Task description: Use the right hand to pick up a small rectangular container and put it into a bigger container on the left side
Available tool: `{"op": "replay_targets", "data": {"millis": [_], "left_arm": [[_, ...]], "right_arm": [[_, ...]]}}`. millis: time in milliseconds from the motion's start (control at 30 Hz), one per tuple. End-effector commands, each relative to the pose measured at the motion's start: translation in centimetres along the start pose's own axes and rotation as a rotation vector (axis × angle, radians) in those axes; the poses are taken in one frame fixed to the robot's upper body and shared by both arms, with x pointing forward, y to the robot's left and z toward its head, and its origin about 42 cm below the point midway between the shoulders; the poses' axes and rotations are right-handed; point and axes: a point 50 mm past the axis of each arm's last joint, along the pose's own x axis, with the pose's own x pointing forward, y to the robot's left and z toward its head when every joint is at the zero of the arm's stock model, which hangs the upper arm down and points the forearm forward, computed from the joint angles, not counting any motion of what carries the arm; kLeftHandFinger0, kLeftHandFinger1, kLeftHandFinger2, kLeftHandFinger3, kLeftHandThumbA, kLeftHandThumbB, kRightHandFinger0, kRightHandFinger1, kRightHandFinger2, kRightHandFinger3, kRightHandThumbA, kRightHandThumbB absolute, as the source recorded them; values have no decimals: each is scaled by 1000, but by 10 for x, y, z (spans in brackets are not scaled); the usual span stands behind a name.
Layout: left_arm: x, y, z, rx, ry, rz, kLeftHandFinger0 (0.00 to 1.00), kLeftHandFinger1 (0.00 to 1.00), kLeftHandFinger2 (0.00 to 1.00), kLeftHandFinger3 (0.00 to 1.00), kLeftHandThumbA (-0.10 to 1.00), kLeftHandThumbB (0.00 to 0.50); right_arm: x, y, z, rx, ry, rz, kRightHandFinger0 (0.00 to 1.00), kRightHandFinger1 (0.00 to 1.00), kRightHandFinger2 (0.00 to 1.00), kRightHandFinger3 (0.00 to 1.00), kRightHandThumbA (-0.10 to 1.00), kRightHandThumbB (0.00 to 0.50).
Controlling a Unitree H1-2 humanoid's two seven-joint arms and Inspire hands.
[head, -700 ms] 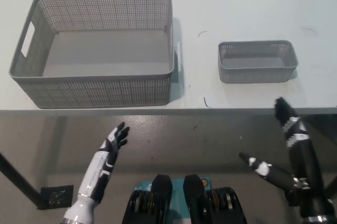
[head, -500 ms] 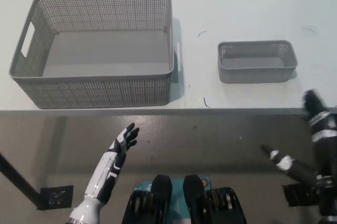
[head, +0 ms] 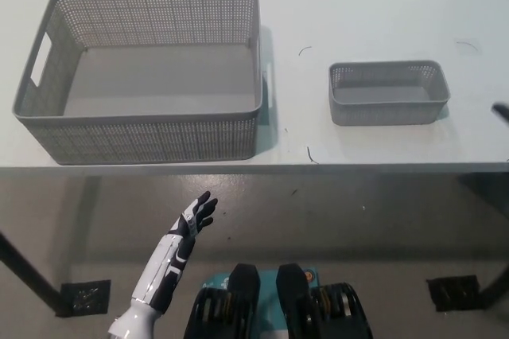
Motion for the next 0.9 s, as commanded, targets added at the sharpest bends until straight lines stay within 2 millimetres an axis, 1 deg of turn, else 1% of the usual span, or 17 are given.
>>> {"op": "replay_targets", "data": {"millis": [0,33,100,133,233,300,333,367,400,433,467,600,700,733,767,800,867], "left_arm": [[-1,9,11,10,-73,1,1000,1000,1000,1000,1000,360],[-3,10,10,12,-68,5,1000,1000,1000,1000,1000,357],[-4,11,9,15,-58,7,1000,1000,1000,1000,1000,369],[-5,11,9,13,-55,9,1000,1000,1000,1000,1000,369],[-7,14,7,16,-52,12,1000,1000,1000,1000,1000,366],[-7,16,7,18,-53,13,1000,1000,1000,1000,1000,365],[-7,16,7,21,-50,15,1000,1000,1000,1000,1000,368],[-7,14,6,17,-49,14,1000,1000,1000,1000,1000,368],[-8,14,5,15,-47,15,1000,1000,1000,1000,1000,367],[-9,13,5,14,-45,15,1000,1000,1000,1000,1000,353],[-11,14,5,19,-44,20,1000,1000,1000,1000,1000,348],[-17,14,2,8,-26,22,1000,1000,1000,1000,1000,353],[-19,13,1,15,-21,26,1000,1000,1000,1000,1000,347],[-19,13,1,18,-20,26,1000,1000,1000,1000,1000,346],[-19,12,1,18,-17,25,1000,1000,1000,1000,1000,348],[-20,11,0,18,-16,25,1000,1000,1000,1000,1000,351],[-17,13,1,29,-18,25,1000,1000,1000,1000,1000,355]], "right_arm": [[133,-57,62,-378,80,274,1000,1000,1000,1000,1000,350],[160,-56,63,-428,102,351,1000,1000,1000,1000,1000,343],[187,-51,61,-474,120,437,1000,1000,1000,1000,1000,332],[204,-45,59,-531,155,505,1000,1000,1000,1000,1000,366],[241,-26,50,-601,242,647,1000,1000,1000,1000,1000,406],[257,-15,43,-651,279,703,1000,1000,1000,1000,1000,425],[265,-8,38,-665,303,741,1000,1000,1000,1000,1000,460],[278,2,30,-657,332,798,1000,1000,1000,1000,1000,456],[282,8,26,-645,347,822,1000,1000,1000,1000,1000,455],[285,12,23,-657,360,845,1000,1000,1000,1000,1000,475],[294,23,19,-686,395,898,1000,1000,1000,1000,1000,479],[304,57,5,-765,481,999,1000,1000,1000,1000,1000,446],[310,78,6,-824,533,1061,1000,1000,1000,1000,1000,439],[310,83,8,-839,543,1074,1000,1000,1000,1000,1000,419],[312,91,11,-856,547,1114,1000,1000,1000,1000,1000,382],[314,99,12,-861,565,1132,1000,1000,1000,1000,1000,380],[318,106,12,-864,570,1138,1000,1000,1000,1000,1000,378]]}}
